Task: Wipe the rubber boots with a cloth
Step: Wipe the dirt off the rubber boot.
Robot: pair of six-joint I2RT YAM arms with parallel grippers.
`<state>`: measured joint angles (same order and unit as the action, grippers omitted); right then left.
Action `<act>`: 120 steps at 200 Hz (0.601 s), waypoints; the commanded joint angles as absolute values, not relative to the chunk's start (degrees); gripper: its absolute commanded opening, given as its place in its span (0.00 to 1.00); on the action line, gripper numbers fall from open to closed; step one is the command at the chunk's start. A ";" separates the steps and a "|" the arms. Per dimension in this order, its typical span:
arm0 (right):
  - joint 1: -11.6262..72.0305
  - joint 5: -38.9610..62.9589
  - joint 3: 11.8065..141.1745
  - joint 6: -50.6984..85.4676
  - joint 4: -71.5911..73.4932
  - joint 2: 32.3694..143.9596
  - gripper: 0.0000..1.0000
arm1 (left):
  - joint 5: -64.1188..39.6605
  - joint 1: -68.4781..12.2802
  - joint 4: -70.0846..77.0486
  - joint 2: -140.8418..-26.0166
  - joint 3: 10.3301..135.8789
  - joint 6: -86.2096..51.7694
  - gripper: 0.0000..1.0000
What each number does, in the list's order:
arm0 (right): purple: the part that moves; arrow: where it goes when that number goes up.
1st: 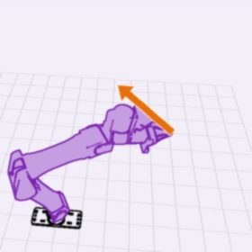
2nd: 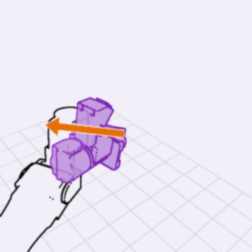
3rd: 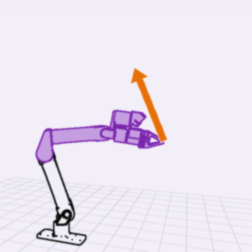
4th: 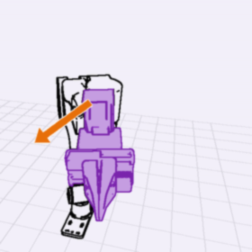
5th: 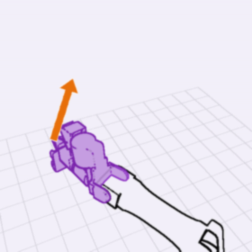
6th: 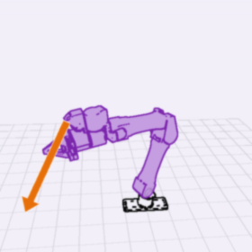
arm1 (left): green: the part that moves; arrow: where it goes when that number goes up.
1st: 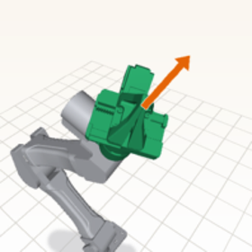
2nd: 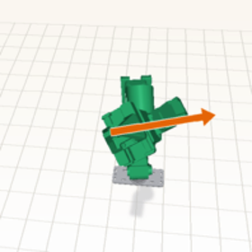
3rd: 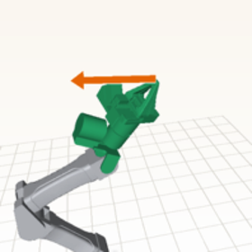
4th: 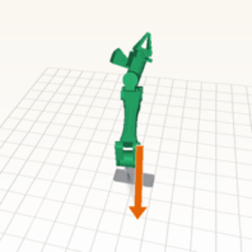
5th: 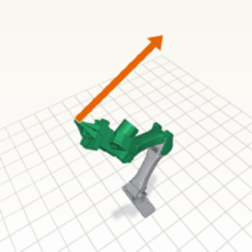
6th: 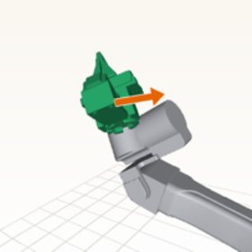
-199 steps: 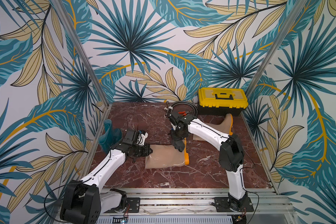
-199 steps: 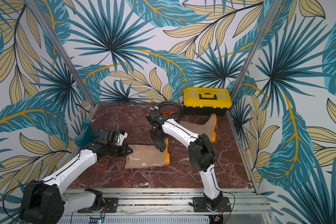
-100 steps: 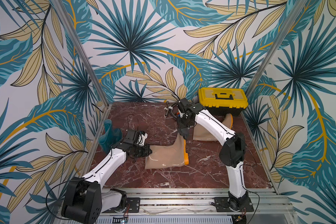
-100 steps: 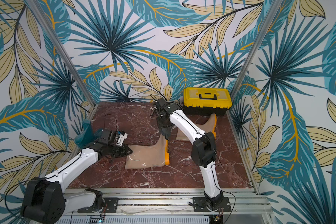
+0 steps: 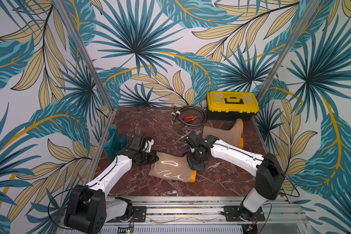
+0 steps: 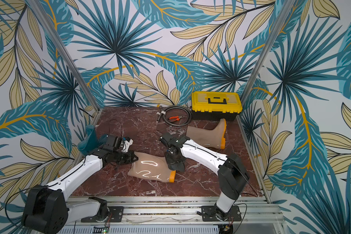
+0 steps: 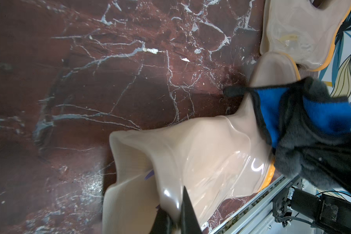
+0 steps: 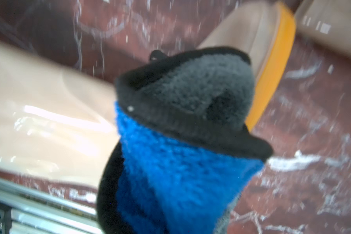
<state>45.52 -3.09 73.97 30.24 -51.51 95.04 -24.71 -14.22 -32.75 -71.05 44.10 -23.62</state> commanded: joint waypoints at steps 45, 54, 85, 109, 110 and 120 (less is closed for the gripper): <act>43.34 -6.64 86.06 28.96 -55.17 100.23 0.00 | -23.29 -14.20 -32.38 -71.57 44.63 -24.70 0.00; 43.01 -7.08 89.80 28.17 -56.27 102.12 0.00 | -22.96 -14.19 -32.35 -71.46 44.41 -25.40 0.00; 43.95 -4.18 86.87 30.94 -52.23 101.11 0.00 | -22.20 -14.19 -32.30 -71.36 43.82 -26.85 0.00; 47.41 -0.44 73.71 38.69 -43.35 95.14 0.00 | -22.19 -14.19 -32.44 -72.45 44.40 -26.04 0.00; 47.74 -0.22 73.24 39.12 -42.85 94.90 0.00 | -22.17 -14.17 -32.39 -72.48 44.44 -26.03 0.00; 50.45 0.69 69.12 42.45 -39.95 93.01 0.00 | -22.29 -14.12 -32.34 -72.88 44.62 -25.91 0.00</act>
<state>45.39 -3.36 77.54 34.24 -46.04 97.36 -23.59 -14.26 -32.91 -72.14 44.07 -25.91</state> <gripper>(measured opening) 0.133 0.078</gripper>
